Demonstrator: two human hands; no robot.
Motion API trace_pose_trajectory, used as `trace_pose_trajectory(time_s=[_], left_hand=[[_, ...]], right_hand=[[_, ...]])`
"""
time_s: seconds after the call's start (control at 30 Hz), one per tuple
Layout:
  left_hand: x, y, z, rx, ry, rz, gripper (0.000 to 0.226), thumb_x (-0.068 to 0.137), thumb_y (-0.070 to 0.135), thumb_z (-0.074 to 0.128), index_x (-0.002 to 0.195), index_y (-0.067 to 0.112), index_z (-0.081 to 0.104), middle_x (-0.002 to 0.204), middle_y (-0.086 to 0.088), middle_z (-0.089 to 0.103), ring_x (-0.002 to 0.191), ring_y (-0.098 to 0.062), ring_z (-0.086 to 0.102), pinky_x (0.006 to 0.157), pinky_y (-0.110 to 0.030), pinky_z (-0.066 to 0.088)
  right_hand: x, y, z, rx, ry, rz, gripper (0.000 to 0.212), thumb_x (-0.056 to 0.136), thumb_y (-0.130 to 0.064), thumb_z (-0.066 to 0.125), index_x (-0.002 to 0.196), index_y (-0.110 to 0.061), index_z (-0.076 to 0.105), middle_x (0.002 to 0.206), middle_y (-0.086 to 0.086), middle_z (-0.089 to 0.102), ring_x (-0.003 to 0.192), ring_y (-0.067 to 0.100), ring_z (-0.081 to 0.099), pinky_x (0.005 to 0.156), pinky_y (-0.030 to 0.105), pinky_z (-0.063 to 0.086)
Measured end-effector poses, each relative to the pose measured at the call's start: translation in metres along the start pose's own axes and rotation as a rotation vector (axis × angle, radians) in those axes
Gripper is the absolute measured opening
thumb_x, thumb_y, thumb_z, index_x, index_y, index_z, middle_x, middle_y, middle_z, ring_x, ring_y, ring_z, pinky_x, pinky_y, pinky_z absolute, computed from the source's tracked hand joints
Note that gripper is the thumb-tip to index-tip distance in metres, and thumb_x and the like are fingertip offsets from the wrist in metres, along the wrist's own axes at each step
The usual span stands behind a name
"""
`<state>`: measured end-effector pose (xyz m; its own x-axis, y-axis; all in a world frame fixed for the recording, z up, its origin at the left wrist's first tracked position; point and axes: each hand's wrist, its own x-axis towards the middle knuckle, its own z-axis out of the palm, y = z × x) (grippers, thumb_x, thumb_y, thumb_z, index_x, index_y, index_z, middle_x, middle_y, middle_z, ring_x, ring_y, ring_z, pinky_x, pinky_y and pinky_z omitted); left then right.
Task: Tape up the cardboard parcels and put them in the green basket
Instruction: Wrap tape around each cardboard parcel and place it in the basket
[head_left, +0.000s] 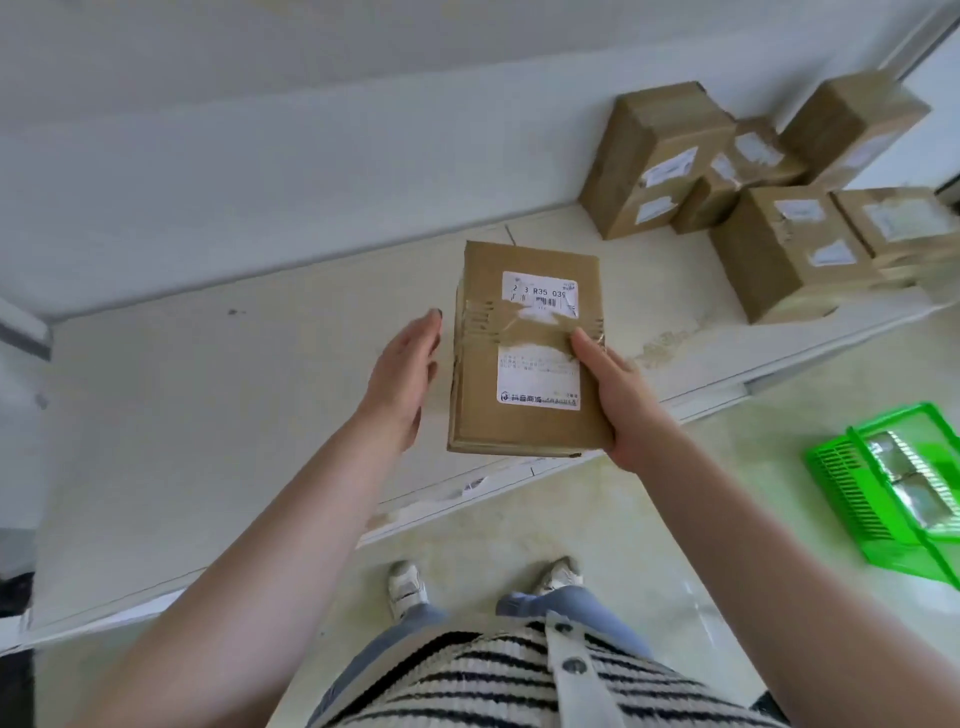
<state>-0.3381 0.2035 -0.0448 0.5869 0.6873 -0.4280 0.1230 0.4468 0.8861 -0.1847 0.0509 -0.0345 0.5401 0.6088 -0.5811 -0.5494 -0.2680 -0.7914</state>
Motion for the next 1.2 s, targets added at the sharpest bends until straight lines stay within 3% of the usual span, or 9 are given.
trace_pose_trajectory(time_s=[0.13,0.2,0.3,0.43,0.53,0.67,0.77,0.9,1.2], left_hand=[[-0.008,0.008,0.103,0.21,-0.335,-0.012,0.074,0.087,0.064,0.056,0.147,0.024,0.041,0.135,0.007,0.061,0.121,-0.005,0.059,0.1,-0.028,0.05],[-0.008,0.001,0.156,0.296,-0.342,0.046,0.051,0.095,0.046,0.06,0.139,0.023,0.047,0.119,0.006,0.069,0.105,-0.007,0.068,0.09,-0.033,0.056],[-0.005,-0.02,0.232,0.381,-0.388,0.073,0.029,0.1,0.026,0.057,0.128,0.019,0.053,0.114,0.004,0.069,0.101,-0.01,0.067,0.092,-0.034,0.052],[-0.004,-0.057,0.332,0.441,-0.547,0.009,0.032,0.102,0.023,0.054,0.132,0.015,0.051,0.12,-0.002,0.068,0.108,-0.018,0.067,0.097,-0.04,0.052],[-0.005,-0.082,0.395,0.459,-0.67,-0.042,0.029,0.102,0.021,0.052,0.13,0.013,0.051,0.117,-0.004,0.068,0.102,-0.019,0.068,0.093,-0.041,0.055],[-0.003,-0.105,0.47,0.505,-0.832,-0.144,0.027,0.102,0.025,0.05,0.127,0.015,0.052,0.111,-0.003,0.069,0.09,-0.012,0.071,0.073,-0.03,0.06],[0.005,-0.119,0.523,0.545,-0.905,-0.232,0.011,0.102,0.026,0.052,0.111,0.023,0.056,0.1,0.001,0.071,0.075,-0.006,0.072,0.06,-0.024,0.058],[0.024,-0.14,0.596,0.593,-0.977,-0.292,0.017,0.102,0.025,0.051,0.118,0.021,0.054,0.104,-0.002,0.071,0.083,-0.012,0.072,0.065,-0.027,0.06],[0.081,-0.16,0.791,0.687,-1.132,-0.339,0.027,0.103,0.021,0.05,0.127,0.01,0.053,0.099,-0.002,0.07,0.075,-0.009,0.07,0.06,-0.024,0.057]], right_hand=[[-0.013,-0.005,-0.067,0.065,0.12,-0.048,0.03,0.09,-0.048,0.063,0.111,-0.026,0.067,0.097,-0.002,0.076,0.084,0.016,0.074,0.06,0.028,0.057],[-0.019,-0.008,-0.108,0.123,0.191,-0.058,0.031,0.091,-0.047,0.062,0.113,-0.026,0.066,0.098,-0.002,0.076,0.086,0.016,0.074,0.061,0.028,0.058],[-0.03,-0.009,-0.176,0.198,0.298,-0.058,0.033,0.093,-0.046,0.06,0.118,-0.026,0.064,0.102,-0.002,0.076,0.091,0.016,0.073,0.066,0.029,0.058],[-0.047,-0.005,-0.269,0.262,0.461,-0.054,0.033,0.093,-0.046,0.059,0.115,-0.023,0.065,0.102,-0.002,0.076,0.093,0.017,0.073,0.074,0.032,0.058],[-0.059,0.0,-0.327,0.322,0.549,-0.044,0.027,0.095,-0.046,0.056,0.107,-0.024,0.066,0.094,-0.004,0.077,0.085,0.014,0.074,0.065,0.027,0.058],[-0.07,0.006,-0.391,0.43,0.629,-0.015,0.03,0.097,-0.05,0.051,0.113,-0.027,0.062,0.094,-0.007,0.077,0.083,0.012,0.074,0.059,0.026,0.057],[-0.069,0.007,-0.435,0.509,0.675,-0.005,0.036,0.098,-0.051,0.048,0.126,-0.03,0.058,0.1,-0.006,0.076,0.087,0.013,0.073,0.06,0.026,0.058],[-0.055,-0.002,-0.496,0.555,0.735,-0.006,0.037,0.099,-0.049,0.047,0.128,-0.028,0.057,0.097,-0.007,0.076,0.084,0.014,0.074,0.06,0.026,0.057],[-0.008,-0.067,-0.653,0.61,0.863,0.034,0.042,0.098,-0.054,0.046,0.13,-0.028,0.054,0.115,-0.001,0.07,0.097,0.017,0.069,0.073,0.031,0.055]])
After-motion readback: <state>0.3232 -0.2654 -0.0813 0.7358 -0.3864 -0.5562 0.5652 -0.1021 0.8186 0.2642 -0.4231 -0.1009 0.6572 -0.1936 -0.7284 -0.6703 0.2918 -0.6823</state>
